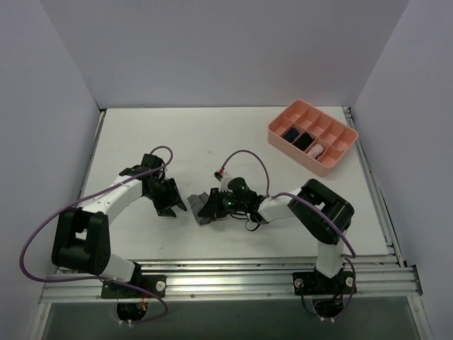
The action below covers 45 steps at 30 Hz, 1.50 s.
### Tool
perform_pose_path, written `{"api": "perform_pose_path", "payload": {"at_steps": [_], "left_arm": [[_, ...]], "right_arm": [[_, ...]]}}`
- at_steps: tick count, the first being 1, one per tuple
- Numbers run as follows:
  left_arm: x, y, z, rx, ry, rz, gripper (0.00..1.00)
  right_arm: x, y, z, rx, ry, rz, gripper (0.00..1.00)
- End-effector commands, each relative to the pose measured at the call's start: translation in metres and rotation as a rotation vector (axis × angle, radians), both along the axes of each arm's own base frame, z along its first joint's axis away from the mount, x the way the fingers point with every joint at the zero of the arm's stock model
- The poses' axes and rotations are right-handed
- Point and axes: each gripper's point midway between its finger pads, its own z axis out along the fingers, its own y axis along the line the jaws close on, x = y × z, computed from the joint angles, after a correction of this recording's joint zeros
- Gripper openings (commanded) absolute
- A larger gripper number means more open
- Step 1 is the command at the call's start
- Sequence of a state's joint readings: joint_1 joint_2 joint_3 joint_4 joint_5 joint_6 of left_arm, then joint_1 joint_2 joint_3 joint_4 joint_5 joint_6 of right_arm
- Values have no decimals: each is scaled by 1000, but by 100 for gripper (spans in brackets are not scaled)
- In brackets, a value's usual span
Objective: Roll the underwear
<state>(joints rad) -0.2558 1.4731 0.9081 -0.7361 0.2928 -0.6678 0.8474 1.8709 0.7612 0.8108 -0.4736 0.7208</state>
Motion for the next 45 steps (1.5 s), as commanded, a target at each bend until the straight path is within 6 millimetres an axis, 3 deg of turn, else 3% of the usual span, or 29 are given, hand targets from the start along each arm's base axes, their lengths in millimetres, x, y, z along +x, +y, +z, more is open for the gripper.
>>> {"api": "perform_pose_path", "payload": {"at_steps": [1, 18, 26, 32, 35, 39, 40, 45], "left_arm": [[13, -21, 7, -114, -79, -34, 56], [34, -58, 5, -156, -125, -72, 56], [30, -60, -17, -95, -34, -74, 54], [26, -71, -23, -60, -1, -110, 41], [22, -71, -27, -12, 33, -127, 28], [19, -71, -32, 66, 68, -172, 13], [15, -69, -33, 88, 89, -179, 9], [13, -68, -37, 171, 112, -210, 4]], "right_arm": [[-59, -71, -103, -322, 315, -7, 0], [-65, -58, -88, -136, 460, 21, 0], [-61, -57, -85, -147, 465, 53, 0], [-59, -63, -88, -225, 443, 53, 0], [-54, -63, -87, -246, 428, 35, 1], [-45, -71, -85, -351, 376, 14, 13], [-35, -70, -81, -368, 340, -10, 21], [-11, -70, -48, -393, 244, -65, 39]]}}
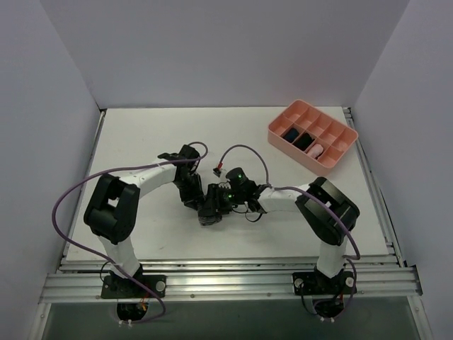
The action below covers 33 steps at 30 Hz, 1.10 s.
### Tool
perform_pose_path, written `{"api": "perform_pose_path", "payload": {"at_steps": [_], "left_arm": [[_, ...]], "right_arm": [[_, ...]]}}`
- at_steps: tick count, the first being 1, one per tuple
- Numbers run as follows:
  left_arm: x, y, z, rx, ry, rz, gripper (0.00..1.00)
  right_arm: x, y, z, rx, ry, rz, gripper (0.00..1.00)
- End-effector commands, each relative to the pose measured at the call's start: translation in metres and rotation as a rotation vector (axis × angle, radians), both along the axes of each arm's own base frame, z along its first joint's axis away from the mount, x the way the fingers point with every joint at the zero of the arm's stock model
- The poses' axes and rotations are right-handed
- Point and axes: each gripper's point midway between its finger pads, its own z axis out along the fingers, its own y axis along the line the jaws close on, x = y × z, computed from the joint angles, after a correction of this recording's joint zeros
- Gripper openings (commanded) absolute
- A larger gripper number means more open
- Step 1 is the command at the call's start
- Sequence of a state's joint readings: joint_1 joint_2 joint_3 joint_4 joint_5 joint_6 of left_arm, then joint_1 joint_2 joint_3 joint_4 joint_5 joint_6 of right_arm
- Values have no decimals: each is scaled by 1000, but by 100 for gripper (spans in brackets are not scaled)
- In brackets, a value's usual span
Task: Roll the underwear
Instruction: Roll the underwear, then place the rolled underwear into the container
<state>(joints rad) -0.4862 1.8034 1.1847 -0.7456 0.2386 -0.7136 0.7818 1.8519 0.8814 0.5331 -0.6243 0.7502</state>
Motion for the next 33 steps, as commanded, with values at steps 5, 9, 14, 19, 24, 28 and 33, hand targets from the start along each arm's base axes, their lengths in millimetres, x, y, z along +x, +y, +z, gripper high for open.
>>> {"api": "perform_pose_path", "payload": {"at_steps": [5, 9, 14, 19, 24, 28, 33], "left_arm": [[-15, 12, -18, 139, 65, -38, 2], [-15, 13, -18, 156, 70, -37, 2], [-13, 11, -17, 167, 65, -37, 2], [-14, 10, -17, 177, 67, -39, 2], [-15, 9, -18, 177, 76, -39, 2], [-17, 9, -19, 182, 81, -34, 2], [-19, 11, -20, 186, 89, -30, 2]], "right_arm": [[14, -61, -24, -372, -49, -149, 48], [23, -65, -4, -376, -99, -183, 54], [28, -69, 14, -362, -143, -196, 61], [26, -62, 12, -322, -158, -152, 67], [30, -47, 11, -260, -192, -88, 71], [30, -41, -6, -259, -185, -42, 74], [32, -44, -26, -295, -170, -53, 75]]}}
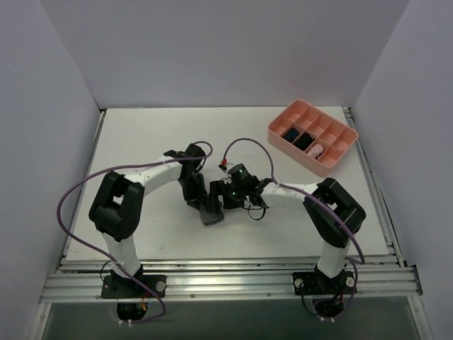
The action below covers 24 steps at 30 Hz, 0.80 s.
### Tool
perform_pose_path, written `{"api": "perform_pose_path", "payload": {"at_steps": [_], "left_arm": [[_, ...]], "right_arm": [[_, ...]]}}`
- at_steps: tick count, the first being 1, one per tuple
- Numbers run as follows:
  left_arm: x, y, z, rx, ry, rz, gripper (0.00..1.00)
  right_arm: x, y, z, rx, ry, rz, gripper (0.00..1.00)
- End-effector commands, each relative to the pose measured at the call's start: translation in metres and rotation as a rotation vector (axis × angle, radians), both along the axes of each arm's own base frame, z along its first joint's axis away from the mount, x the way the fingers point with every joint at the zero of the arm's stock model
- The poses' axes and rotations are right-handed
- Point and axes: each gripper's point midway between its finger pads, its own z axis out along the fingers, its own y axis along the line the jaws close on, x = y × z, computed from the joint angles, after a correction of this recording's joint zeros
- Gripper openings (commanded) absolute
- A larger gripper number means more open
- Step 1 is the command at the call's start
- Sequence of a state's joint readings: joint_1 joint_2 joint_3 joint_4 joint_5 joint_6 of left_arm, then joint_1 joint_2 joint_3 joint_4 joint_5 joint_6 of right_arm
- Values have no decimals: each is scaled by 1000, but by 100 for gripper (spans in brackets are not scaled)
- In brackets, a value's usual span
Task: Roll the underwear
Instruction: Place the rolled underwear into the container
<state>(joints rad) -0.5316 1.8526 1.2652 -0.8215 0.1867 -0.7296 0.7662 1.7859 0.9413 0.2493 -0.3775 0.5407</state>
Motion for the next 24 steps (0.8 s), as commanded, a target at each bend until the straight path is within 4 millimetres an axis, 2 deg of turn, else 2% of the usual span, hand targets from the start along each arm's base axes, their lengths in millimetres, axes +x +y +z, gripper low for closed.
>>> {"api": "perform_pose_path", "payload": {"at_steps": [1, 5, 8, 12, 16, 20, 21, 23, 24], "left_arm": [[-18, 19, -19, 122, 65, -10, 2], [-18, 19, -19, 126, 65, -8, 2], [-19, 20, -20, 127, 68, -6, 2], [-20, 19, -21, 125, 77, -1, 2], [-21, 18, -23, 120, 85, 4, 2], [-23, 17, -23, 116, 88, 11, 2], [-23, 18, -23, 115, 88, 14, 2], [-23, 18, -22, 115, 88, 22, 2], [-24, 18, -23, 114, 91, 26, 2]], "right_arm": [[4, -2, -12, -18, -10, 7, 75], [-1, -2, -20, -23, -7, 17, 74], [-5, -1, -22, -18, -9, 39, 68], [-17, 1, -29, -25, -9, 74, 54], [-35, 5, -40, -26, 13, 115, 52], [-42, 9, -45, -34, 10, 112, 45], [-41, 6, -47, -49, 5, 97, 36], [-41, 0, -51, -72, 11, 70, 27], [-40, -3, -53, -87, 8, 55, 14]]}}
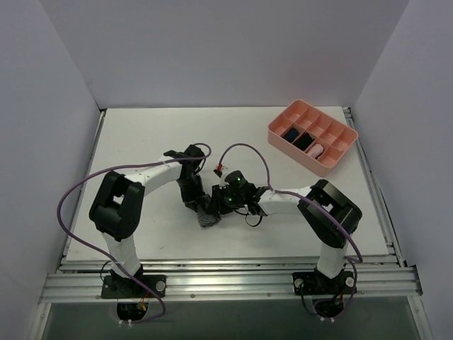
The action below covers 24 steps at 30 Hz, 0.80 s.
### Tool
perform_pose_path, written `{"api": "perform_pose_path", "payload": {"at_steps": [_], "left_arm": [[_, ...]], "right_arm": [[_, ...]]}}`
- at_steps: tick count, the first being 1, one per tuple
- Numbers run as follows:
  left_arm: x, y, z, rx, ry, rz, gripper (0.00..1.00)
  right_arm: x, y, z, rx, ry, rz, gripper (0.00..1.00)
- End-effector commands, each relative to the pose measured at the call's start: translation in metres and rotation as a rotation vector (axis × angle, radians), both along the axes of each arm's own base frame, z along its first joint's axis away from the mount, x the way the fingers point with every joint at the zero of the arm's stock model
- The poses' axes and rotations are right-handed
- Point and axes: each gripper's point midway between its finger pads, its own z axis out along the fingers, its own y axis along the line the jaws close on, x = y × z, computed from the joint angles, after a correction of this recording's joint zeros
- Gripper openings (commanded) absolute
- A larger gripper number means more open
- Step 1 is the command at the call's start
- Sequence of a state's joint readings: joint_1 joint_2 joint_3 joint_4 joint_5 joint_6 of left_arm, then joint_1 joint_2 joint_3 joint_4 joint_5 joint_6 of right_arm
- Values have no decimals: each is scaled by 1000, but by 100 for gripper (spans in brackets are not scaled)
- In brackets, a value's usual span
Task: Roll the underwear
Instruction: Place the rolled underwear into the container
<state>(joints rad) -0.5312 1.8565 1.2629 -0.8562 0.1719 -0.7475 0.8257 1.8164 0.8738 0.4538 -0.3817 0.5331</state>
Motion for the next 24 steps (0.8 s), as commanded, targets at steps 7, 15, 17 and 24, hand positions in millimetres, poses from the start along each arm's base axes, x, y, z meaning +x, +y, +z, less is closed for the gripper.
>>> {"api": "perform_pose_path", "payload": {"at_steps": [7, 15, 17, 24], "left_arm": [[-10, 2, 16, 2, 24, 60, 31], [26, 24, 81, -75, -90, 116, 53], [25, 32, 85, -69, -91, 110, 55], [28, 58, 104, -88, -163, 130, 55]], "right_arm": [[-51, -44, -52, -125, 145, -11, 0], [-43, -49, -28, -62, 137, -21, 0], [-37, -46, -22, -50, 135, -26, 0], [-9, -42, 33, 38, 109, -100, 0]]}}
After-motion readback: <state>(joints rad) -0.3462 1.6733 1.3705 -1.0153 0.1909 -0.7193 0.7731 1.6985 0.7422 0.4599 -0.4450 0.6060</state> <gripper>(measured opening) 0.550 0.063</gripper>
